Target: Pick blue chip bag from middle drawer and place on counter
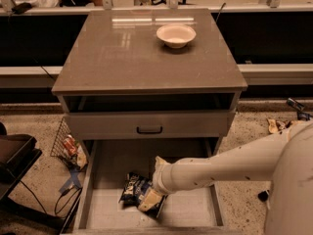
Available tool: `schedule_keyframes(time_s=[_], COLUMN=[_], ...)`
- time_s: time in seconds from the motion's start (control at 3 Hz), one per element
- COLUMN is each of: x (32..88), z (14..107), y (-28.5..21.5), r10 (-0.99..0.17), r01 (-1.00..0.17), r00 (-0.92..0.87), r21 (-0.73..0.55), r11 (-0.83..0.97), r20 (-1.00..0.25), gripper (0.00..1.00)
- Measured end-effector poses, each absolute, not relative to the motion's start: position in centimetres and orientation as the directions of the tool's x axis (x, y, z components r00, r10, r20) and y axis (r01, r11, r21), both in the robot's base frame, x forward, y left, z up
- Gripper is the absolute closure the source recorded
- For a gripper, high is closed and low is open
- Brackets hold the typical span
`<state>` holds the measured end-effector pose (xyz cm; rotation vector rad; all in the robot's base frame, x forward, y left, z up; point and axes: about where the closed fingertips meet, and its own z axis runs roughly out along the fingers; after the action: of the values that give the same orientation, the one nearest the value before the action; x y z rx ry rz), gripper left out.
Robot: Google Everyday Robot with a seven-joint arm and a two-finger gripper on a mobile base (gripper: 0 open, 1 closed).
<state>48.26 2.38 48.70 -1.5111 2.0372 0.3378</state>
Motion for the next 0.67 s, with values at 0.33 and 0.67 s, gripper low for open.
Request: schedule_keyframes(time_s=[0.33,0.67], x=[48.5,48.7], z=[44.9,41.1], y=[3.7,5.0], r10=[-0.770,-0.723], r01=[-0.949,-0.947], r00=[-0.239,-0.294], r21=[-0.025,0.087], r11=[0.314,0.309], r20=[-0.592,-0.626], gripper=[0.00,0.00])
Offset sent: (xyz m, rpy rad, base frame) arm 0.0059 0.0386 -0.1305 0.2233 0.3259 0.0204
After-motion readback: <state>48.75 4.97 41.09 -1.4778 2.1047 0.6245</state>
